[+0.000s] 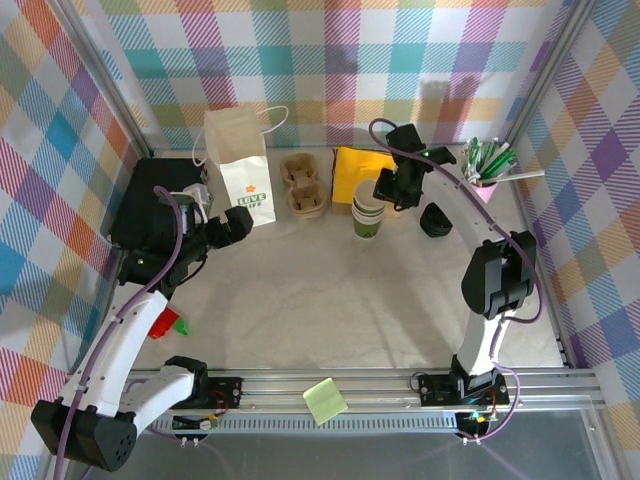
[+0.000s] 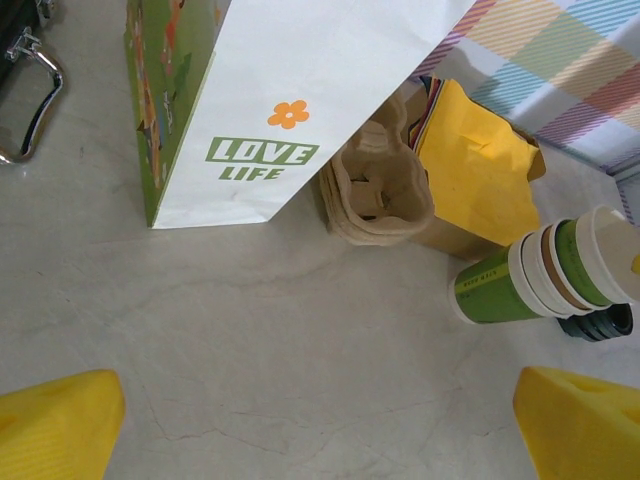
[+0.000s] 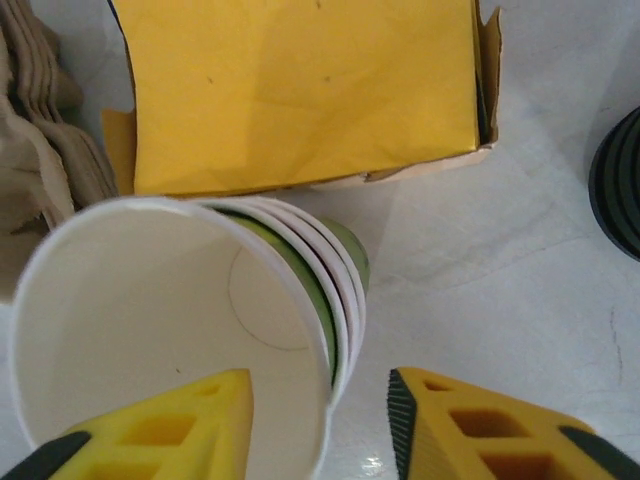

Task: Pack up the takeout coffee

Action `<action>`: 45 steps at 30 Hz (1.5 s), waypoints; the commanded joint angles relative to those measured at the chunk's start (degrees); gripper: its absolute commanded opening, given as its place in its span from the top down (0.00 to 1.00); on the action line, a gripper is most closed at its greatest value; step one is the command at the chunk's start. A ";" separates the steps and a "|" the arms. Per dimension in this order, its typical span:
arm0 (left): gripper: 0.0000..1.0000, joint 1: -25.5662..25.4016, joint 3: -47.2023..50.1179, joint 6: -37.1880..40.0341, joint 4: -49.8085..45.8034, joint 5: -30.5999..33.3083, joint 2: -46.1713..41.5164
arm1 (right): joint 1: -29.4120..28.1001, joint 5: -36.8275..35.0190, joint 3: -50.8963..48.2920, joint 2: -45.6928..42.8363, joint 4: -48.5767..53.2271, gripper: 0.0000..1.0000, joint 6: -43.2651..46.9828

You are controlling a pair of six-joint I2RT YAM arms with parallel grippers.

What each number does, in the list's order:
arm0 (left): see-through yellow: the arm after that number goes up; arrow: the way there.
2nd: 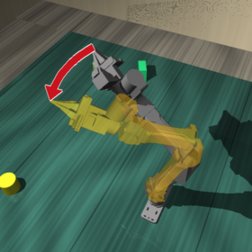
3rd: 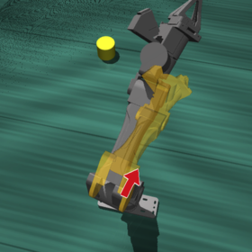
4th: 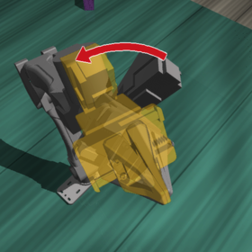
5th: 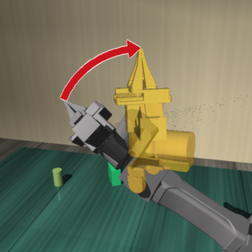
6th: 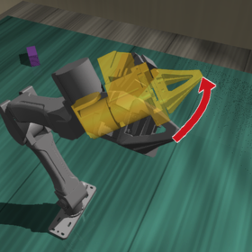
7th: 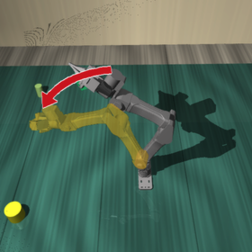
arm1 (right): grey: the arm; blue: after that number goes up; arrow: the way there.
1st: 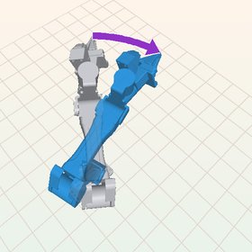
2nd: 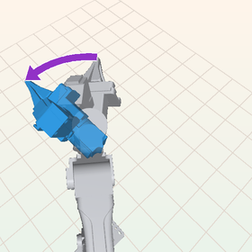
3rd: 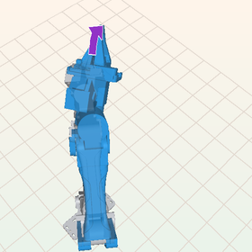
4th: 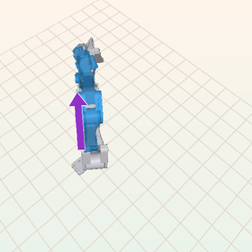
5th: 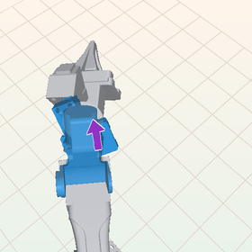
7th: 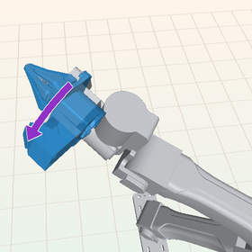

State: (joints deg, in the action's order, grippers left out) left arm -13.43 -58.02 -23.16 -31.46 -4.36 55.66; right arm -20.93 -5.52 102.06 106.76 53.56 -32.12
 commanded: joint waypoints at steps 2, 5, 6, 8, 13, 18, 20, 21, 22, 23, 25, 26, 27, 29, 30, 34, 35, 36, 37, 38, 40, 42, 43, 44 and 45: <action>0.01 -0.63 -2.05 0.20 -0.84 -1.44 -0.64 | -0.05 -0.30 3.26 1.84 2.35 0.67 0.66; 0.01 -0.72 -2.36 0.44 -1.01 -1.43 -0.71 | -0.06 -0.11 4.08 2.55 2.49 0.71 0.57; 0.01 -0.72 -2.45 0.53 -0.97 -1.49 -0.73 | 0.00 -0.19 4.30 2.73 2.66 0.73 0.55; 0.01 -0.72 -2.66 0.66 -1.13 -1.44 -0.84 | -0.03 -0.28 4.77 2.93 2.80 0.76 0.35; 0.01 -0.72 -2.93 0.92 -1.56 -1.35 -0.99 | -0.07 -0.19 6.05 3.03 3.42 0.86 0.38; 0.01 -0.72 -3.46 1.09 -1.85 -1.44 -1.68 | -0.03 -1.20 9.57 2.07 6.03 0.95 1.66; 0.01 -0.72 -3.58 1.11 -1.85 -1.53 -2.08 | -0.08 -1.34 11.38 1.42 7.35 0.99 2.31; 0.01 -0.72 -3.66 1.18 -1.85 -1.62 -2.26 | -0.07 -1.34 12.61 1.02 8.17 1.00 2.66; 0.01 -0.72 -3.72 1.19 -1.85 -1.69 -2.34 | -0.07 -1.34 13.66 0.76 8.83 1.00 2.93; 0.01 -0.72 -3.90 1.33 -2.00 -1.70 -2.45 | -0.11 -1.25 14.82 0.50 9.61 1.00 3.18; 0.01 -0.72 -4.41 1.26 -2.50 -1.79 -2.65 | -0.38 -1.12 17.76 -0.10 11.60 1.00 3.78; 0.01 -0.72 -4.68 1.27 -2.74 -1.80 -2.81 | -0.51 -1.08 19.25 -0.23 12.60 1.00 4.02; 0.01 -0.77 -4.94 1.19 -2.86 -1.96 -2.97 | -0.77 -0.92 20.94 -0.38 13.61 1.00 4.47; 0.01 -0.72 -5.34 1.20 -3.08 -1.92 -3.30 | -1.28 -0.22 23.79 -0.81 15.33 1.00 5.27; 0.00 -0.76 -5.39 1.18 -3.08 -1.79 -3.58 | -1.63 0.15 25.16 -0.91 16.20 1.00 5.68; 0.00 -0.72 -5.26 0.84 -2.99 -1.52 -3.98 | -2.93 1.39 29.08 -1.74 19.06 1.00 6.29; 0.00 -0.72 -5.26 0.83 -2.91 -1.70 -3.96 | -3.21 2.01 29.40 -2.09 19.36 1.00 6.36; 0.00 -0.72 -5.24 0.69 -2.90 -1.70 -4.03 | -3.64 2.41 29.66 -2.54 19.62 1.00 6.37; 0.00 -0.74 -5.27 0.63 -2.90 -1.63 -3.99 | -4.17 2.44 29.85 -2.97 19.94 1.00 6.45; 0.00 -0.72 -5.39 0.68 -3.05 -1.61 -3.93 | -4.69 2.44 30.03 -3.34 20.23 1.00 6.55; 0.00 -0.72 -5.69 0.68 -3.42 -1.68 -3.91 | -5.68 2.31 29.97 -4.21 20.83 1.00 6.63; 0.00 -0.72 -5.88 0.79 -3.52 -1.82 -4.24 | -6.84 3.00 29.01 -5.25 20.73 0.98 6.68; 0.00 -0.75 -5.88 0.84 -3.52 -1.87 -4.43 | -7.52 3.28 28.06 -5.99 20.31 0.98 6.63; 0.00 -0.73 -5.80 0.84 -3.43 -1.88 -4.63 | -8.14 3.40 26.97 -6.69 19.76 0.98 6.71; 0.00 -0.76 -5.71 0.98 -3.43 -1.88 -4.90 | -8.92 3.41 25.45 -7.55 18.96 0.98 6.68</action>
State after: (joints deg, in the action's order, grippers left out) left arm -13.50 -61.82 -22.72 -33.61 -5.13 52.21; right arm -28.27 -3.49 129.62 101.89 72.05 -26.11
